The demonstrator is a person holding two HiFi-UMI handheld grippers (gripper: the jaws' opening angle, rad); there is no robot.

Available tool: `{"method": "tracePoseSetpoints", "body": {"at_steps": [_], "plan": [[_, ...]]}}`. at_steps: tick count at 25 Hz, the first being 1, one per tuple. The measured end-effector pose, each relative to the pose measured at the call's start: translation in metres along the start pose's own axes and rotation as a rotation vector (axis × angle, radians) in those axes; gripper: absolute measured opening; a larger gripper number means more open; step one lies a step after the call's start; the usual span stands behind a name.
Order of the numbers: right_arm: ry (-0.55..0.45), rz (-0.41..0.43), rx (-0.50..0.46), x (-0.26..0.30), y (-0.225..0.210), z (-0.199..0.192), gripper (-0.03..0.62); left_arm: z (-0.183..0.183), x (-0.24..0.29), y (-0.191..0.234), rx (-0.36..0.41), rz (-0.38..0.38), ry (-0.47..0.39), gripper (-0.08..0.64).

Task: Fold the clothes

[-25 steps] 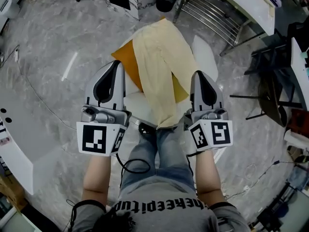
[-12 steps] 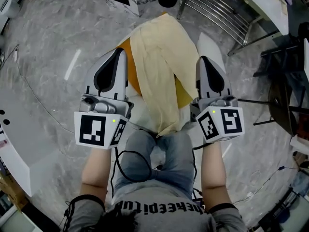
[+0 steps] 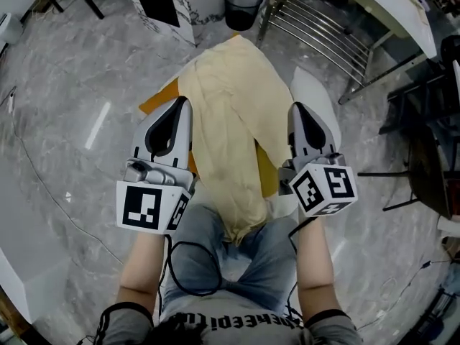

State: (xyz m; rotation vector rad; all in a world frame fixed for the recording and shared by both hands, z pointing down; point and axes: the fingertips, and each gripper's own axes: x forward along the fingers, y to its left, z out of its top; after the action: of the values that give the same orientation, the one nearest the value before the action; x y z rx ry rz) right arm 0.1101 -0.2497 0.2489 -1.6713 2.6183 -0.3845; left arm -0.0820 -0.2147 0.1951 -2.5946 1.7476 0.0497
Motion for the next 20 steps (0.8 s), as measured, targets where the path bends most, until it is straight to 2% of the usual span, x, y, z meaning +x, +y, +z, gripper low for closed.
{"method": "tracePoseSetpoints", "body": {"at_steps": [5, 15, 20], "plan": [[0.054, -0.027, 0.04, 0.036, -0.041, -0.047, 0.0, -0.048, 0.03, 0.016, -0.013, -0.005, 0.027, 0.003], [0.111, -0.132, 0.102, 0.112, -0.126, -0.092, 0.0, -0.073, 0.099, 0.035, 0.018, -0.077, -0.009, 0.003], [0.151, -0.174, 0.134, 0.147, -0.157, -0.137, 0.028, -0.097, 0.124, 0.05, 0.025, -0.131, -0.038, 0.003]]}}
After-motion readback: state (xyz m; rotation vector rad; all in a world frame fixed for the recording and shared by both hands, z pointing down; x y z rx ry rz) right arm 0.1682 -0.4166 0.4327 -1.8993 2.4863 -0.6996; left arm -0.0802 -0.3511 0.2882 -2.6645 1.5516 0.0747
